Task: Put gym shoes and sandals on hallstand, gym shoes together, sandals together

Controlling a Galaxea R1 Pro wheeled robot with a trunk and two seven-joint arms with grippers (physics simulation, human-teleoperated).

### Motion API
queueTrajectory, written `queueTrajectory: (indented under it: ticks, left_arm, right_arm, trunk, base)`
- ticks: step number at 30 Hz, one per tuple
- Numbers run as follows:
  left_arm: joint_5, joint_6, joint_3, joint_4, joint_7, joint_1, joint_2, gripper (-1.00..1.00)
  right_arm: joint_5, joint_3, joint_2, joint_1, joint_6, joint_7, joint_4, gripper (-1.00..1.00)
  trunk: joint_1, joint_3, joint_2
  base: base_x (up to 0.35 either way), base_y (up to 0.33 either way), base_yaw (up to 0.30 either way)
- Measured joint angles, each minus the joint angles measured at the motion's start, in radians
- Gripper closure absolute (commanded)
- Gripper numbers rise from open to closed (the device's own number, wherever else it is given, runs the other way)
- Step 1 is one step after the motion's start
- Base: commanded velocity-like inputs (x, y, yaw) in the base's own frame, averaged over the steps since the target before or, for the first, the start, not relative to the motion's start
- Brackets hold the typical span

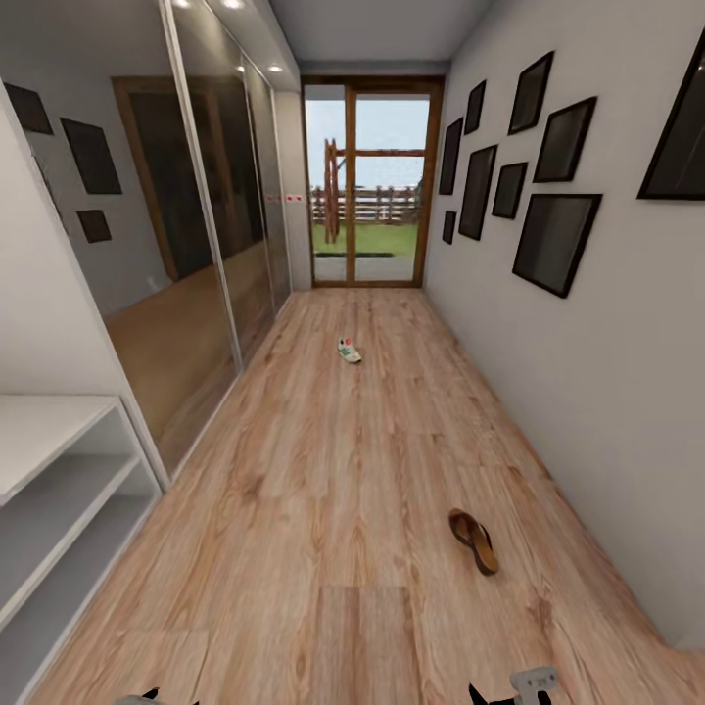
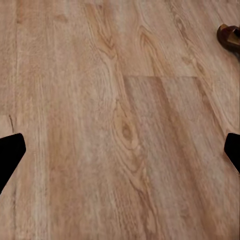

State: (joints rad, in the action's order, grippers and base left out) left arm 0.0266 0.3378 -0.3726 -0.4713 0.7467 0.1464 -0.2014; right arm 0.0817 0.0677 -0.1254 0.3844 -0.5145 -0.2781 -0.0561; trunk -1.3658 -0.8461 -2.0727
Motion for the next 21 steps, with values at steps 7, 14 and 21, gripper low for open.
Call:
queueTrajectory:
  ticks: [7,14,21]
  left_arm:
    - [0.000,0.000,0.001,0.000,0.000,0.000,0.000,-1.00]
    - [-0.001,0.000,0.001,0.000,0.000,0.000,-0.001,-1.00]
    - [-0.002,0.000,0.002,0.001,0.000,0.000,0.001,-1.00]
  right_arm:
    - [0.001,-0.001,-0.001,0.000,0.000,0.000,0.000,-1.00]
    - [0.001,-0.001,-0.001,0.000,0.000,0.000,-0.001,-1.00]
    - [0.001,0.000,0.000,0.000,0.000,0.000,-0.001,-1.00]
  trunk:
    - [0.000,0.000,0.000]
    - [0.000,0.000,0.000]
    - [0.000,0.000,0.000]
  base:
    - [0.288,-0.151,0.000]
    - [0.255,-0.174,0.000]
    - [0.186,-0.217,0.000]
